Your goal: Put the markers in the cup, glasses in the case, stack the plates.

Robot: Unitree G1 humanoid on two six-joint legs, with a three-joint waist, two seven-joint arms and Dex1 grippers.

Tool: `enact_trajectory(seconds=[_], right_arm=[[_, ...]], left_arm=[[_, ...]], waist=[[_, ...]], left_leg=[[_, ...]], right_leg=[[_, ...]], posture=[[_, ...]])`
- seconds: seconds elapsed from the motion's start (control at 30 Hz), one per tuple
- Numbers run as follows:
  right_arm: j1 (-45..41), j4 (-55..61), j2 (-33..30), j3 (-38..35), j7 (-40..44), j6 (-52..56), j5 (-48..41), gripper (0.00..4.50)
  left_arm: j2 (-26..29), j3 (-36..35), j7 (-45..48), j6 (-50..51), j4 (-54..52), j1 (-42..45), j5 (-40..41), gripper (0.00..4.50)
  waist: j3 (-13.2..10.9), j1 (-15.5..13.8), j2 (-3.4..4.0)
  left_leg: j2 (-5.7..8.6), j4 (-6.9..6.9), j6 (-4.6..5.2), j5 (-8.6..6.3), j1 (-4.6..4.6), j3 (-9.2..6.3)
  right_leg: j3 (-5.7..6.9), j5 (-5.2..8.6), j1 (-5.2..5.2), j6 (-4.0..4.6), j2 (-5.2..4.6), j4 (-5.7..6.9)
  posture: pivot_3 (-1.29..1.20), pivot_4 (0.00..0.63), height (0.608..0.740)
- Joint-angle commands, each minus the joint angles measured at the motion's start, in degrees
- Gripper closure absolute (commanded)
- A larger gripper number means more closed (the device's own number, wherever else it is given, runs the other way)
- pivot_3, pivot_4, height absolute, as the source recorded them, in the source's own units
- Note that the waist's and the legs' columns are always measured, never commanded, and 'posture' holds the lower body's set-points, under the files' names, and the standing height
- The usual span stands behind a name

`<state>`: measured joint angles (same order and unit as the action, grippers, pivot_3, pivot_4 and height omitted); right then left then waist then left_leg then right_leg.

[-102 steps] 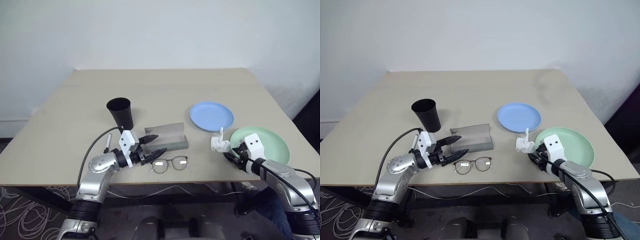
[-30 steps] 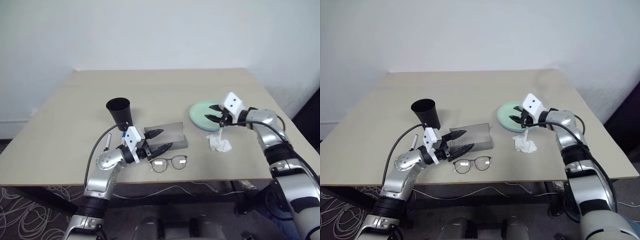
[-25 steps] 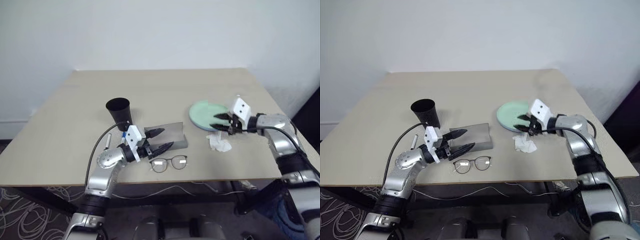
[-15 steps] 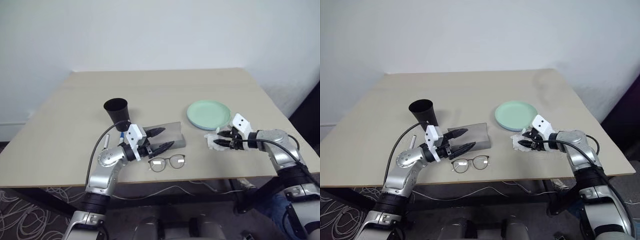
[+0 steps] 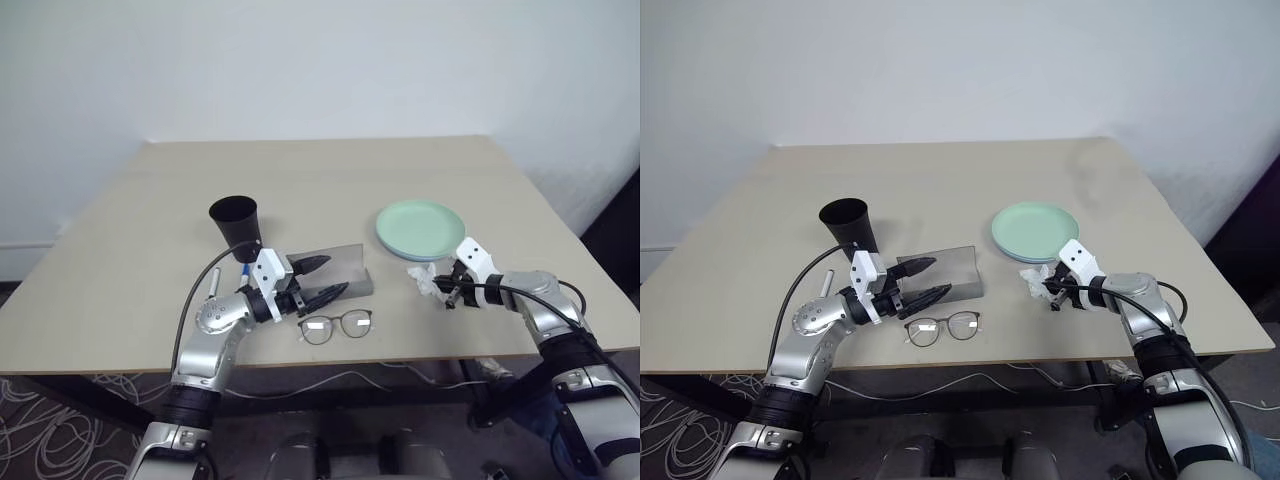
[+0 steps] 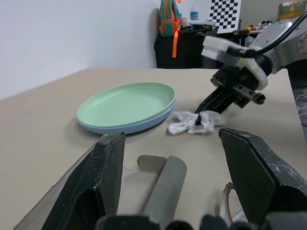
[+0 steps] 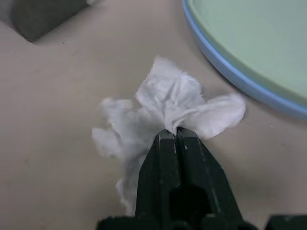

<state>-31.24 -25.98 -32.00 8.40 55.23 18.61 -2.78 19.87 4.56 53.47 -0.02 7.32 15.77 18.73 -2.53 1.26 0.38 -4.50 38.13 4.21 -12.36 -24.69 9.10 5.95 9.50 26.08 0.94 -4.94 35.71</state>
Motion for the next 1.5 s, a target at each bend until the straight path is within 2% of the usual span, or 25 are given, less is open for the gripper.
enact_trajectory(seconds=[0.03, 0.27, 0.5, 0.6, 0.8, 0.83, 0.97, 1.13, 1.37, 1.5], right_arm=[[-2.2, 6.8, -2.3, -2.1, 3.0, -0.7, -2.6, 4.48], [-11.0, 1.5, -1.4, -3.1, -1.4, -3.4, -1.0, 4.48], [-20.9, -19.6, 3.1, -1.6, -10.1, -12.6, 3.6, 4.48], [-24.8, -29.8, 4.8, -1.1, -13.7, -17.0, 6.0, 3.87], [-27.2, -37.8, 5.4, -2.4, -19.6, -22.3, 7.3, 1.83], [-27.0, -37.7, 5.2, -2.9, -19.4, -22.8, 6.8, 1.83], [-23.0, -32.1, 4.0, -5.7, -12.3, -25.0, 2.8, 1.83], [-11.7, -14.1, 2.2, -7.7, -0.2, -21.7, -4.2, 1.83], [0.7, 3.7, 0.5, -6.9, 5.3, -15.0, -7.4, 1.83], [5.2, 9.8, 0.6, -6.5, 7.1, -12.5, -9.3, 1.83]], left_arm=[[0.3, -0.7, -0.4, -0.6, -2.0, 0.6, 0.0, 1.18], [0.7, -0.7, -0.3, -0.9, -1.2, 0.9, -0.5, 1.18], [1.6, -1.0, -0.2, -0.8, -0.7, 1.1, -0.8, 1.18], [2.1, -1.2, -0.3, -0.6, -1.5, 0.7, -0.8, 1.18], [3.1, -1.4, 0.0, 0.8, -3.2, -0.3, 0.0, 1.18], [3.4, -1.2, 0.5, 1.4, -3.5, -0.5, 0.3, 1.18], [5.1, -0.5, 3.5, 4.0, -3.8, 0.5, 1.1, 1.18], [9.0, 2.0, 11.9, 9.1, -2.0, 4.7, 2.0, 1.18], [13.2, 7.3, 24.3, 9.1, 8.1, 15.7, -2.4, 1.18], [12.6, 10.6, 29.4, 7.2, 13.6, 21.0, -5.0, 1.18]], waist=[[0.0, 0.0, 0.00], [0.0, 0.0, 0.00], [0.0, 0.1, -0.01], [0.0, 0.2, -0.01], [0.0, 0.3, 0.00], [0.0, 0.4, 0.00], [0.0, 0.7, 0.00], [0.0, 0.7, -0.01], [0.0, 0.7, 0.00], [0.0, 0.7, 0.00]], left_leg=[[0.00, 0.00, 0.00, 0.00, 0.00, 0.00], [-0.01, -0.02, 0.00, 0.00, 0.00, 0.02], [-0.01, -0.09, 0.00, 0.00, -0.02, 0.08], [0.02, -0.09, 0.00, 0.01, -0.04, 0.20], [0.04, -0.10, -0.01, 0.01, -0.04, 0.44], [0.04, -0.10, -0.01, 0.01, -0.03, 0.45], [0.03, -0.09, -0.01, 0.01, -0.02, 0.50], [-0.02, -0.08, -0.01, 0.01, 0.02, 0.39], [-0.01, -0.02, 0.00, 0.01, 0.03, 0.29], [0.01, -0.04, 0.00, 0.00, 0.02, 0.15]], right_leg=[[0.00, 0.00, 0.00, 0.00, 0.00, 0.00], [0.01, 0.00, 0.08, 0.00, 0.00, 0.01], [-0.01, -0.01, 0.09, 0.01, 0.01, -0.01], [-0.13, -0.01, 0.07, 0.01, 0.01, 0.01], [-0.30, -0.01, 0.10, 0.00, 0.03, 0.03], [-0.32, -0.01, 0.10, 0.00, 0.04, 0.03], [-0.35, -0.02, 0.12, -0.01, 0.05, 0.08], [-0.32, -0.01, 0.06, 0.00, 0.05, 0.06], [-0.29, -0.02, 0.09, -0.01, 0.03, 0.09], [-0.23, -0.01, 0.12, 0.01, 0.05, 0.06]], posture=[[0.00, 0.000, 0.740], [0.00, 0.000, 0.740], [0.00, 0.000, 0.740], [0.00, 0.000, 0.740], [0.00, 0.000, 0.740], [0.00, 0.000, 0.740], [0.00, 0.000, 0.740], [0.00, 0.000, 0.740], [0.00, 0.000, 0.740], [0.00, 0.000, 0.740]])
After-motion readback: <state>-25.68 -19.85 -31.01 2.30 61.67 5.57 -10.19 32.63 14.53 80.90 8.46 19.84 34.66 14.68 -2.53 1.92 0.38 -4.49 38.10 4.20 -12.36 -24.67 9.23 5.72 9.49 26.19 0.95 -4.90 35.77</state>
